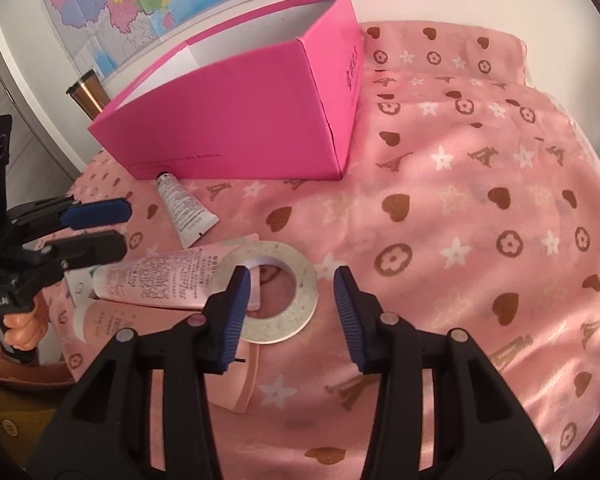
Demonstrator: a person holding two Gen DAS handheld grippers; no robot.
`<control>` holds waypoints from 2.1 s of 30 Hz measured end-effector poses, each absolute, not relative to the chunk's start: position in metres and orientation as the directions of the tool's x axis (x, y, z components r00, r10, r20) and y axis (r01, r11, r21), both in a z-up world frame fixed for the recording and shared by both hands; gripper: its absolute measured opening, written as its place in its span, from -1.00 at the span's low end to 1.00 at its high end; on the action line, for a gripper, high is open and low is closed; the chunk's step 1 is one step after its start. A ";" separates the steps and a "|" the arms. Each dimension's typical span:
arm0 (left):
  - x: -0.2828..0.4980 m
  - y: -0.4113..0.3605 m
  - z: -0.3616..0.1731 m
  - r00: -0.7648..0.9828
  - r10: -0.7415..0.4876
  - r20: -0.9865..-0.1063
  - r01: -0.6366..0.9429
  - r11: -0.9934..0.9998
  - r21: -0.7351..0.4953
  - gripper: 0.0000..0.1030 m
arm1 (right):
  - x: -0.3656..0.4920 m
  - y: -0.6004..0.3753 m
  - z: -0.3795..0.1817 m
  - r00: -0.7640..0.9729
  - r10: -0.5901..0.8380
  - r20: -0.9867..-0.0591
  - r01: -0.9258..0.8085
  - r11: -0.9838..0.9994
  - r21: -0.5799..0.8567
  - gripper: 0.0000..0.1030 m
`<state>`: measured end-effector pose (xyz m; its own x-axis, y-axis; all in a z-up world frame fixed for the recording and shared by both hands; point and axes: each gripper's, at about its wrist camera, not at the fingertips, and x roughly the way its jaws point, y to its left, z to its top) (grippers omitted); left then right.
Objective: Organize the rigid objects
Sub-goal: 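Move the right tool to the tape roll and grasp its rim, then lift the tape roll with the right tool toward the magenta box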
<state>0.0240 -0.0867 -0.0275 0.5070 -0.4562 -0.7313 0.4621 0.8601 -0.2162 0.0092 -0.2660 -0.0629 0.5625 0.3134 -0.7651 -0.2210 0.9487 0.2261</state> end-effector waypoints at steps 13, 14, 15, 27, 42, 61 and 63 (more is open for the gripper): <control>0.026 -0.105 -0.039 0.448 -0.472 -0.759 0.492 0.839 -0.232 -0.15 | 0.013 -0.252 -0.069 0.559 0.232 -0.796 -0.228 0.966 0.121 -0.60; 0.026 -0.106 -0.039 0.445 -0.475 -0.759 0.492 0.838 -0.235 -0.15 | 0.013 -0.253 -0.069 0.560 0.229 -0.797 -0.226 0.967 0.119 -0.63; 0.027 -0.107 -0.039 0.441 -0.479 -0.759 0.494 0.836 -0.240 -0.15 | 0.014 -0.254 -0.069 0.559 0.231 -0.796 -0.225 0.967 0.123 -0.64; 0.029 -0.119 -0.043 0.392 -0.525 -0.755 0.524 0.802 -0.286 -0.28 | 0.000 -0.254 -0.053 0.607 0.249 -0.755 -0.221 0.965 0.140 -0.67; 0.030 -0.112 -0.018 0.415 -0.570 -0.709 0.537 0.783 -0.315 -0.44 | -0.002 -0.237 -0.012 0.683 0.269 -0.679 -0.262 0.958 0.115 -0.68; 0.068 -0.094 0.035 0.548 -0.524 -0.652 0.508 0.828 -0.237 -0.44 | 0.040 -0.217 0.048 0.750 0.274 -0.603 -0.336 0.942 0.009 -0.67; 0.075 -0.092 0.040 0.560 -0.516 -0.648 0.500 0.835 -0.232 -0.44 | 0.047 -0.216 0.052 0.751 0.276 -0.600 -0.341 0.940 0.006 -0.68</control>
<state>0.0747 -0.0923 0.0396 0.5602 -0.5157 -0.6482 0.4997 0.8345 -0.2322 0.0470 -0.2164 0.0520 0.7508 0.2759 -0.6001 -0.3408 0.9401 0.0058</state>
